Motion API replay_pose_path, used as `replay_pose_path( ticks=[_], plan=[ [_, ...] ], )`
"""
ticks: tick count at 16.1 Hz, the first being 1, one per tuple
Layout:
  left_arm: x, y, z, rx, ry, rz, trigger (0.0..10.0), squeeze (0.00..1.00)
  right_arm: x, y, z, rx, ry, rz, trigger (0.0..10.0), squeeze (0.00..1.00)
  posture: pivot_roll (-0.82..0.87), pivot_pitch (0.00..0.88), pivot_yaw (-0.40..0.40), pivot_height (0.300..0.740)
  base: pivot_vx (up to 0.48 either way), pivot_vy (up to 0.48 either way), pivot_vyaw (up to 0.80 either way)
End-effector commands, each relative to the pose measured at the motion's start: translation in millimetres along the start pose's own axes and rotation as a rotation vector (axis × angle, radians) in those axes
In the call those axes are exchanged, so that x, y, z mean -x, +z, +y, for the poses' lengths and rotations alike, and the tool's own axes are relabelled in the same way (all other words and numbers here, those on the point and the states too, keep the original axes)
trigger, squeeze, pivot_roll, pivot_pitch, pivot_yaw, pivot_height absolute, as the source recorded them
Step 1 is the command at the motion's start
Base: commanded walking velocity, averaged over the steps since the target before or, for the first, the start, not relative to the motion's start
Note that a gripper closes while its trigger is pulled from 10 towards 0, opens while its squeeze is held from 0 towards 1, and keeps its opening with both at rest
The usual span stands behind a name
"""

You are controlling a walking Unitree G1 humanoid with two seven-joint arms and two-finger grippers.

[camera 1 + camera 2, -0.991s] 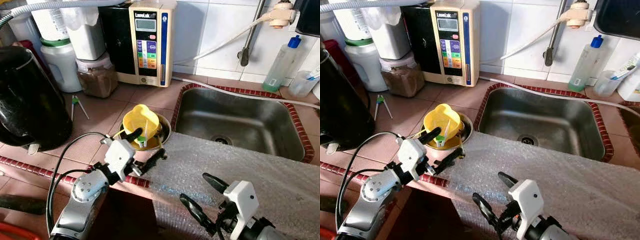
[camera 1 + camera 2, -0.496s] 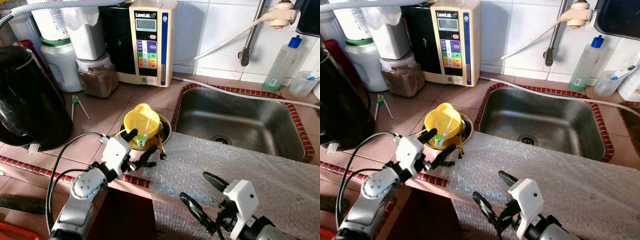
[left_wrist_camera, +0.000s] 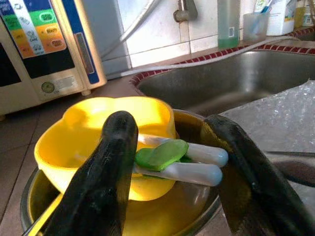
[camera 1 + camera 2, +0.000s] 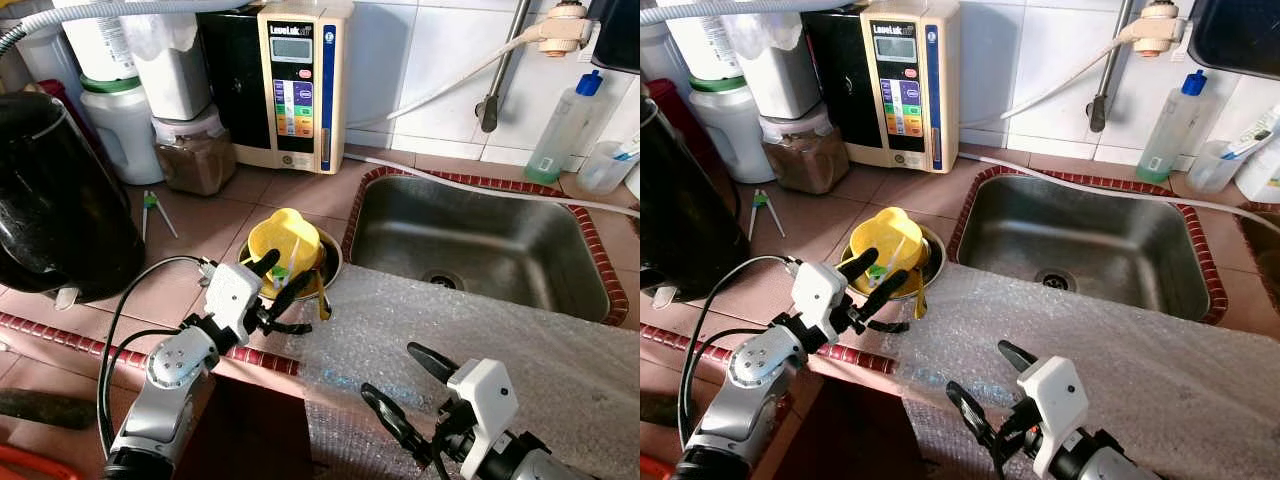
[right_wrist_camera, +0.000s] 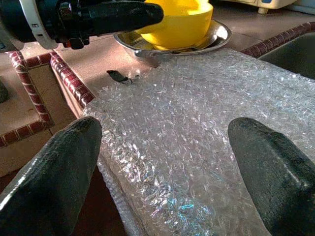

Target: Kitchen organization

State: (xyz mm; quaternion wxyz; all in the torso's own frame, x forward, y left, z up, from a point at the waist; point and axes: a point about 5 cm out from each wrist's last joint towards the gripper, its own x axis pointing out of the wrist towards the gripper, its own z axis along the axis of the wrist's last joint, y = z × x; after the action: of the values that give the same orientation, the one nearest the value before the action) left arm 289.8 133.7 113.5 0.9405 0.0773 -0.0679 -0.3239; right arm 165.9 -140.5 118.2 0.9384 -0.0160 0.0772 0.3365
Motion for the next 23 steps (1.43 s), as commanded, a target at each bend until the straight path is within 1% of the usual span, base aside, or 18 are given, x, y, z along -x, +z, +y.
replay_pose_path(
  ticks=[1,6,12,14,19,20,21,22,23],
  plan=[
    [0.5,0.2,4.3,0.003,0.013,0.003,0.0,0.0,0.1,0.8,-1.3,0.011,-0.002,0.0,10.0,0.0,-0.04,0.039,0.047,0.74,0.0,0.0,0.0],
    [0.9,-1.9,3.7,0.023,0.006,0.001,0.0,0.0,-1.0,0.5,-2.0,0.013,-0.003,-0.003,10.0,0.0,-0.04,0.036,0.051,0.74,0.0,0.0,0.0],
    [1.0,-1.0,4.5,0.019,0.013,-0.004,0.0,0.0,-0.6,-0.1,-1.5,0.011,-0.005,-0.003,10.0,0.0,-0.04,0.038,0.049,0.74,0.0,0.0,0.0],
    [2.8,1.9,7.7,0.006,0.027,-0.01,0.0,0.0,-0.8,0.5,-1.9,0.012,-0.004,-0.005,10.0,0.0,-0.04,0.039,0.049,0.74,0.0,0.0,0.0],
    [14.0,17.9,18.9,-0.062,0.059,-0.036,0.0,0.0,-2.0,3.1,-3.4,0.019,-0.005,-0.015,10.0,0.0,-0.03,0.037,0.044,0.74,0.0,0.0,0.0],
    [18.9,28.8,24.6,-0.111,0.091,-0.079,0.0,0.0,-3.6,4.1,-5.3,0.021,-0.004,-0.018,10.0,0.0,-0.02,0.036,0.043,0.74,0.0,0.0,0.0],
    [20.9,32.8,24.6,-0.118,0.089,-0.089,0.0,0.0,-4.5,4.5,-6.5,0.022,-0.003,-0.019,10.0,0.0,-0.02,0.036,0.042,0.74,0.0,0.0,0.0],
    [22.3,38.7,21.4,-0.142,0.069,-0.11,0.0,0.0,-5.5,4.9,-7.1,0.023,-0.001,-0.02,10.0,0.0,-0.01,0.035,0.039,0.74,0.0,0.0,0.0],
    [20.4,47.1,13.8,-0.15,0.033,-0.143,0.0,0.0,-7.9,6.1,-7.3,0.028,0.002,-0.026,10.0,0.0,-0.01,0.034,0.037,0.74,0.0,0.0,0.0]
  ],
)
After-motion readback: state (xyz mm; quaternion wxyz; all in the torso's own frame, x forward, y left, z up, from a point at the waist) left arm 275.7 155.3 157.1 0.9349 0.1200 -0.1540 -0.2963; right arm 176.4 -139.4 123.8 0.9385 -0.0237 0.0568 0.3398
